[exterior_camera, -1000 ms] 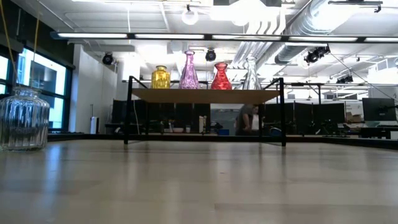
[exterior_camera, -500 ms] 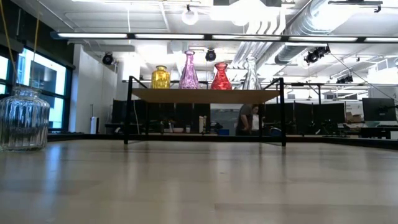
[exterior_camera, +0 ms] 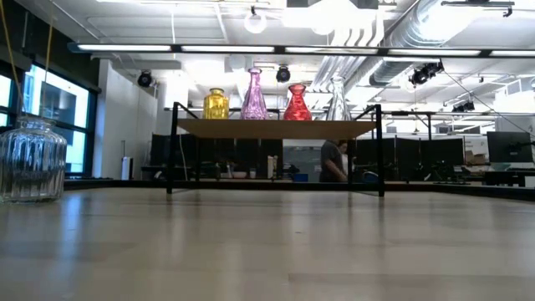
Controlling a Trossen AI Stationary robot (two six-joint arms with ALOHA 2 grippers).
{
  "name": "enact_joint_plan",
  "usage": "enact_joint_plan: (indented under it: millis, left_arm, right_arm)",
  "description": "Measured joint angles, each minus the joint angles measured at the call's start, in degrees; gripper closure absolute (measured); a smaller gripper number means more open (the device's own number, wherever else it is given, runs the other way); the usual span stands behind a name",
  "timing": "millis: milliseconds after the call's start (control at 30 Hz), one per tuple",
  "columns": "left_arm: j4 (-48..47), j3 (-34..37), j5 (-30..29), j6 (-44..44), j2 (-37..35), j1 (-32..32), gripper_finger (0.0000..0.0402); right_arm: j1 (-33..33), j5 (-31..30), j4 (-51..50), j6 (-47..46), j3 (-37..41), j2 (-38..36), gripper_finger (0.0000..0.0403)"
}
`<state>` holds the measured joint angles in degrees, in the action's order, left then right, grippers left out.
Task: Sort vases onto shelf
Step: Put the yellow vase on the shelf
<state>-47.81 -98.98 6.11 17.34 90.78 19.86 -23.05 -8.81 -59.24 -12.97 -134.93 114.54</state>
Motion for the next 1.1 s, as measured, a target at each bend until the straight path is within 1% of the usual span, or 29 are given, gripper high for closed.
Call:
enact_joint_plan:
  millis: [100, 200, 433, 500, 733, 867, 1100]
  left_arm:
    - [-0.04, 0.0, -0.02, 0.0, 0.02, 0.0, 0.0208]
    - [-0.21, 0.0, -0.07, -0.02, 0.02, -0.02, 0.0221]
    - [-0.15, 0.0, -0.04, -0.05, 0.02, 0.04, 0.0285]
    - [-0.14, 0.0, -0.09, -0.04, 0.02, 0.04, 0.0297]
    - [-0.03, 0.0, -0.2, -0.03, 0.07, 0.04, 0.0298]
    - [0.34, 0.0, -0.19, 0.08, 0.12, 0.04, 0.0295]
    - [1.07, 0.02, -0.2, -0.04, 0.17, 0.02, 0.0297]
  right_arm:
    - [0.0, -0.36, 0.04, 0.19, 0.0, 0.0, 0.0403]
    - [0.0, -1.33, 0.02, 0.45, 0.0, 0.0, 0.0403]
    - [0.04, -1.74, 0.08, 0.47, 0.0, 0.0, 0.0403]
    - [0.04, -1.76, 0.08, 0.39, 0.0, 0.0, 0.0403]
    - [0.07, -1.75, 0.08, 0.13, 0.0, 0.0, 0.0403]
    - [0.13, -0.69, 0.06, 0.21, 0.0, 0.0, 0.0401]
    - [0.13, -1.38, 0.01, 0.56, 0.0, 0.0, 0.0379]
